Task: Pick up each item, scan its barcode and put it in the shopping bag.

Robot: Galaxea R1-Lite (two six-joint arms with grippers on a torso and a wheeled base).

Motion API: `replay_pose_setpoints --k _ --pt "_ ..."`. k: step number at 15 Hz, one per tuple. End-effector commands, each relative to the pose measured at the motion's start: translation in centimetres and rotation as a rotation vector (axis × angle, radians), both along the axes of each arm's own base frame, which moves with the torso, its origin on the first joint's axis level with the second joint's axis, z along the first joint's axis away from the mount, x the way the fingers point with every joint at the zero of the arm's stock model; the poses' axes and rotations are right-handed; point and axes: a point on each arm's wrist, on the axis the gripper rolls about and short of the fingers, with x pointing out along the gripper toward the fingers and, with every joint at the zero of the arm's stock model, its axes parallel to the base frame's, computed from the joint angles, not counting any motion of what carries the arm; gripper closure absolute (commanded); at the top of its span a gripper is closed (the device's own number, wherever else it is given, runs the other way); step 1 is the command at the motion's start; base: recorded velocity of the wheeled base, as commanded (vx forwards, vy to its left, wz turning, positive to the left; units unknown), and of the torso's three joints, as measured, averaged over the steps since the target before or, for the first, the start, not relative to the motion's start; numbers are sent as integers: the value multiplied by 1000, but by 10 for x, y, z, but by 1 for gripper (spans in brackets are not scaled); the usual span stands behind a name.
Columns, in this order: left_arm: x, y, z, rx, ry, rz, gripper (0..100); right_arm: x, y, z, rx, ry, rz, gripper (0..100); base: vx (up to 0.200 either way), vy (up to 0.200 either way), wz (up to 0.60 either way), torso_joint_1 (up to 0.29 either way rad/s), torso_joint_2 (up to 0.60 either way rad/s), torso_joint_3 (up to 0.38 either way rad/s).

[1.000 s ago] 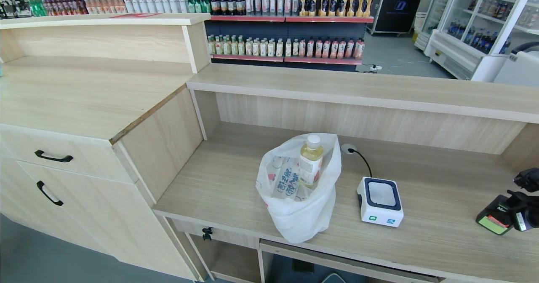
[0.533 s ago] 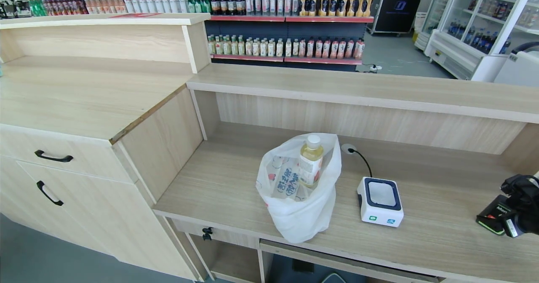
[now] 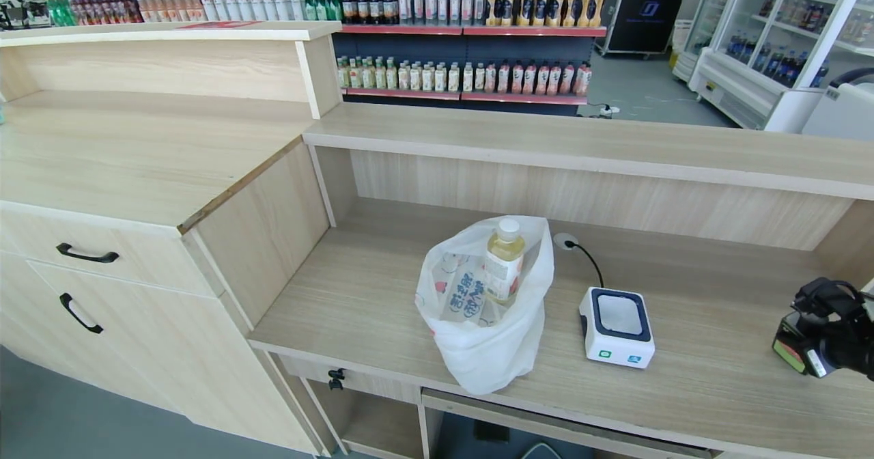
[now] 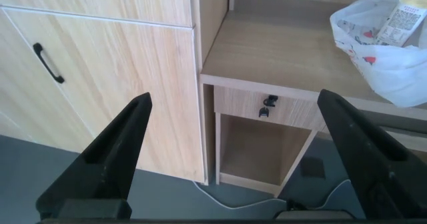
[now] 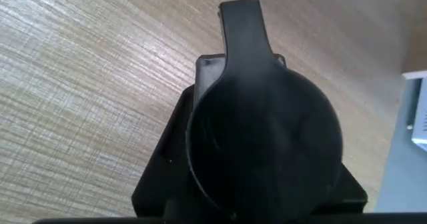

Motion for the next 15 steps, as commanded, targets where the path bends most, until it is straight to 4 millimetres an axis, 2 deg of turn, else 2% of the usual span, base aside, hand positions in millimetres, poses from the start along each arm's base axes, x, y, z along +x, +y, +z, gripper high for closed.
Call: replay_pose_setpoints --k 1,2,4,6,8,10,11,12,13,15 --pt "0 0 0 0 -1 0 0 -2 7 28 -115 -53 48 100 0 0 0 0 0 0" --pt "0 0 0 0 -1 0 0 -10 18 58 -212 -108 87 100 0 0 0 0 0 0" --pt "0 0 0 0 -1 0 0 -49 54 118 -445 -225 155 100 0 0 0 0 0 0" --pt "0 0 0 0 -1 0 0 -72 101 152 -721 -341 377 100 0 0 0 0 0 0" --pt "0 0 0 0 -1 0 0 -83 147 167 -859 -504 710 100 0 0 0 0 0 0" --pt "0 0 0 0 -1 0 0 -102 184 183 -1150 -627 906 100 0 0 0 0 0 0" --pt "0 0 0 0 -1 0 0 -107 194 186 -1208 -674 954 100 0 0 0 0 0 0" --pt "0 0 0 0 -1 0 0 -121 213 191 -1380 -790 1043 100 0 0 0 0 0 0" --pt "0 0 0 0 -1 0 0 -128 224 193 -1503 -872 1082 100 0 0 0 0 0 0" --pt "0 0 0 0 -1 0 0 -133 239 192 -1629 -985 1150 100 0 0 0 0 0 0"
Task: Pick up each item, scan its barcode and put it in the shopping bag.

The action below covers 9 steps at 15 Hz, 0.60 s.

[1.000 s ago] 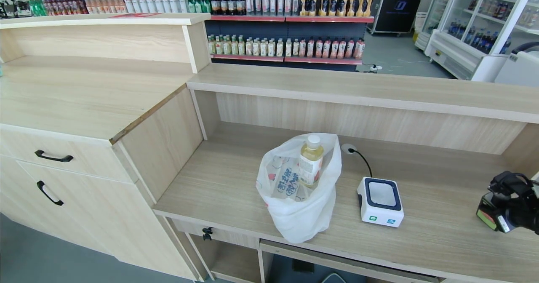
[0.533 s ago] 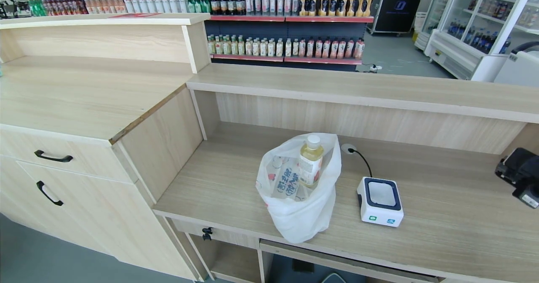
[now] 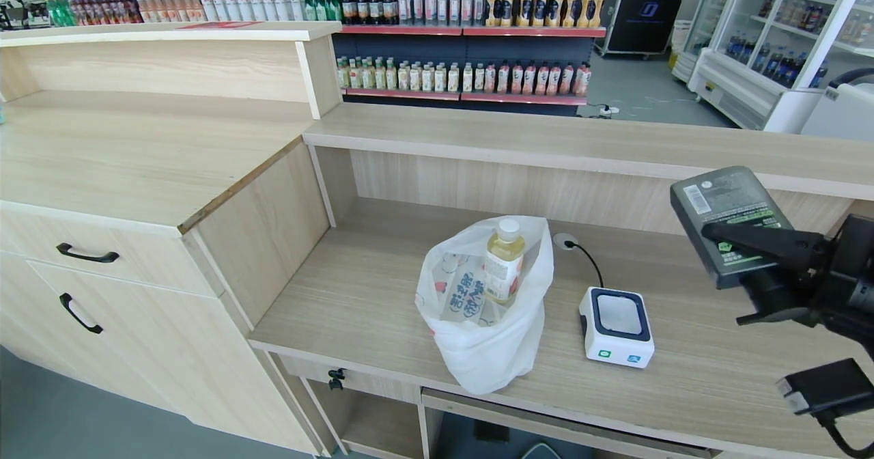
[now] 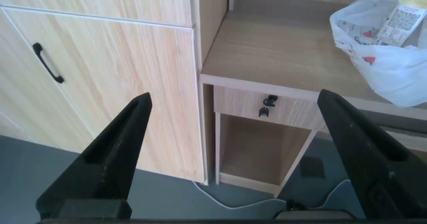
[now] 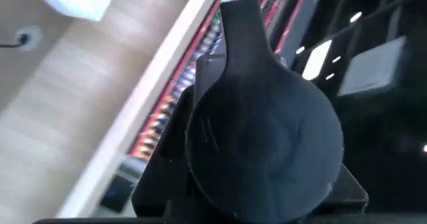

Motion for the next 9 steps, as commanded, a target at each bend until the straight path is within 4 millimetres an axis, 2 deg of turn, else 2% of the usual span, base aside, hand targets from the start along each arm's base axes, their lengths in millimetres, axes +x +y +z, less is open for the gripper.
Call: replay_pose_setpoints --k 1,4,9 --pt "0 0 0 0 -1 0 0 -22 23 5 -79 -129 165 100 0 0 0 0 0 0" --pt "0 0 0 0 -1 0 0 -29 44 5 -135 -213 338 100 0 0 0 0 0 0" --pt "0 0 0 0 -1 0 0 -33 68 4 -120 -195 491 100 0 0 0 0 0 0"
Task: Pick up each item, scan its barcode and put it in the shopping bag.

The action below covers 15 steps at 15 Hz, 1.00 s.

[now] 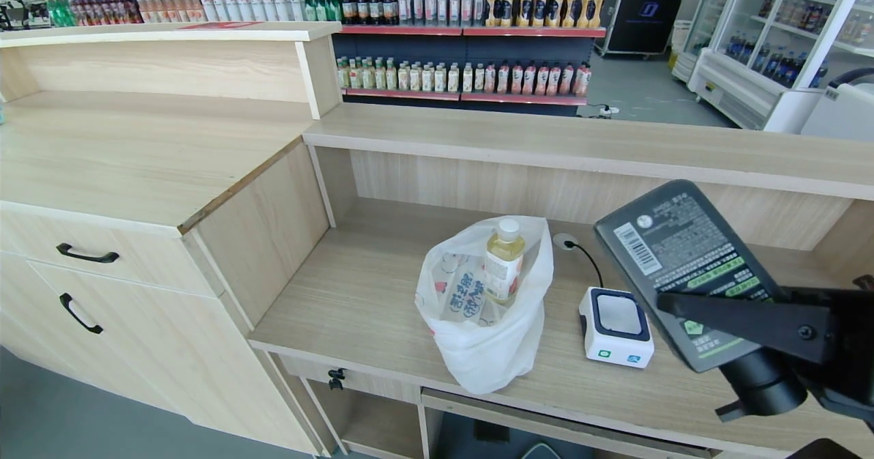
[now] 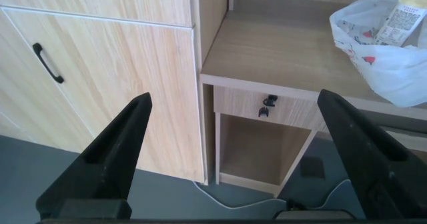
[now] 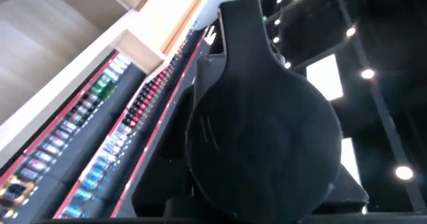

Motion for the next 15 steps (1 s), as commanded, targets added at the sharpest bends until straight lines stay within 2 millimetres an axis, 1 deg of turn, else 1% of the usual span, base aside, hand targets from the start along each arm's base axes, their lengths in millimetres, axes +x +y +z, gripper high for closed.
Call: replay_pose_setpoints --k 1,2,3,5,8,10,12,15 --pt "0 0 0 0 -1 0 0 3 8 -6 -16 41 36 100 0 0 0 0 0 0" --pt "0 0 0 0 -1 0 0 2 8 -12 -29 98 55 100 0 0 0 0 0 0" --pt "0 0 0 0 -1 0 0 1 12 -27 -87 247 81 100 0 0 0 0 0 0" --pt "0 0 0 0 -1 0 0 -5 15 -32 -131 324 121 100 0 0 0 0 0 0" --pt "0 0 0 0 -1 0 0 -8 18 -30 -120 330 249 100 0 0 0 0 0 0" --pt "0 0 0 0 -1 0 0 -9 19 -28 -114 317 276 100 0 0 0 0 0 0" --pt "0 0 0 0 -1 0 0 -12 25 -27 -119 316 317 100 0 0 0 0 0 0" --pt "0 0 0 0 -1 0 0 -17 31 -17 -104 287 411 100 0 0 0 0 0 0"
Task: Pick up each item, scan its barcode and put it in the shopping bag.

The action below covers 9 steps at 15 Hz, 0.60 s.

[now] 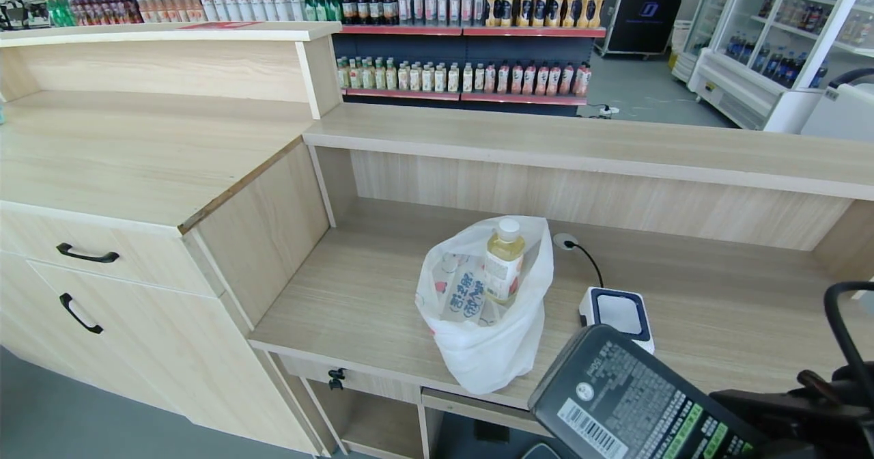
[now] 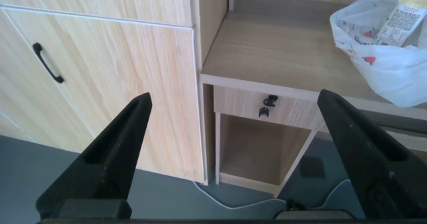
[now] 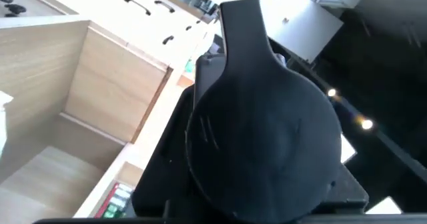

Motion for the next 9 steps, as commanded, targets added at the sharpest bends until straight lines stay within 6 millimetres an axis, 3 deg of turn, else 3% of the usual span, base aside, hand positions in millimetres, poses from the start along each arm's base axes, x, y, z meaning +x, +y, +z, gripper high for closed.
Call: replay_pose_setpoints --k 1,5,9 --pt "0 0 0 0 -1 1 0 -2 2 5 14 -11 26 100 0 0 0 0 0 0" --pt "0 0 0 0 -1 1 0 -14 -10 25 88 -119 39 100 0 0 0 0 0 0" --pt "0 0 0 0 -1 1 0 -3 -4 26 94 -156 28 100 0 0 0 0 0 0"
